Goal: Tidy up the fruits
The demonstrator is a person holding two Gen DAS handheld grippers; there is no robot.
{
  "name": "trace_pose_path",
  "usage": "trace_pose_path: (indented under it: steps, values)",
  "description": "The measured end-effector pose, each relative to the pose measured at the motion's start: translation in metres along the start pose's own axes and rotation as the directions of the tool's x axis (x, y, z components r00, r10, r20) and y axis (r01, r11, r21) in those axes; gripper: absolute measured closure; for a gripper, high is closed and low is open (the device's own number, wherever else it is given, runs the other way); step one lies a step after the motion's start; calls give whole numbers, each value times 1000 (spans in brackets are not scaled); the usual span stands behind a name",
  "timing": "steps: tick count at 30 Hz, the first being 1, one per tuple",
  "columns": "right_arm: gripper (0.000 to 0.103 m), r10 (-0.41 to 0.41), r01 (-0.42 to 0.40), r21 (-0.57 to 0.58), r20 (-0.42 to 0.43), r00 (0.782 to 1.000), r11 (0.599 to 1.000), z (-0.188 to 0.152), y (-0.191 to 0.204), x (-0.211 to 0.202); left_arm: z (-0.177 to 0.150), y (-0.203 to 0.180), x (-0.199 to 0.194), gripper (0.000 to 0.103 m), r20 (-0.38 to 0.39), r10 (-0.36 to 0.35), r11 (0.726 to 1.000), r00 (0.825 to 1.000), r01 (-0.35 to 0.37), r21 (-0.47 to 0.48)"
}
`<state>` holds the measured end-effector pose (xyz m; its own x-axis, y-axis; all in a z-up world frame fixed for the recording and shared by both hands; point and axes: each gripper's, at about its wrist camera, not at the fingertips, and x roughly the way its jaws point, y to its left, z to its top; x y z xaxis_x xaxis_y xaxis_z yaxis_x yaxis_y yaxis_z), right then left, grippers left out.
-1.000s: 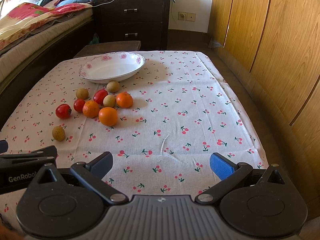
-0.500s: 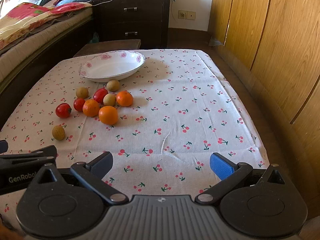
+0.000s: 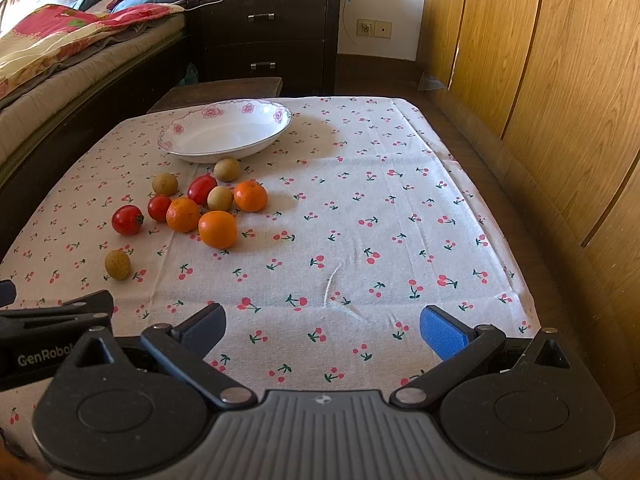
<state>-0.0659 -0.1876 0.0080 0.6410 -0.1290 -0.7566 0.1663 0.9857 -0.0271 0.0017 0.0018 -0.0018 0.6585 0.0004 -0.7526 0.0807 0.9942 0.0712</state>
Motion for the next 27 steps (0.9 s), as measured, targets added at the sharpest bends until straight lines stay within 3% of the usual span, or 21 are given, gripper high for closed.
trace_pose_path:
  steps: [8, 12, 15, 17, 19, 23, 27]
  values:
    - [0, 50, -50, 4, -6, 999, 999, 11, 2, -2, 1, 22, -3, 1, 1, -50, 998, 999, 50, -45]
    - [0, 73, -73, 8, 14, 997, 997, 24, 0, -6, 7, 31, -2, 1, -5, -9, 999, 1000, 9, -50]
    - [2, 105, -105, 15, 23, 994, 994, 36, -2, -7, 16, 34, 4, 2, -54, 1, 999, 999, -4, -48]
    - [4, 132, -133, 25, 17, 991, 991, 44, -2, -3, 22, 32, 11, 2, -113, 22, 1000, 993, -23, -11]
    - [8, 154, -154, 31, 4, 988, 988, 50, -2, 5, 26, 30, 19, 2, -118, 44, 999, 992, -42, 20]
    - [27, 222, -220, 50, -45, 974, 974, 69, -4, 20, 35, 40, 32, 9, -125, -36, 998, 992, 28, -62]
    - [30, 247, -245, 49, -56, 967, 968, 78, -2, 32, 38, 38, 40, 9, -113, -67, 994, 991, 56, -93]
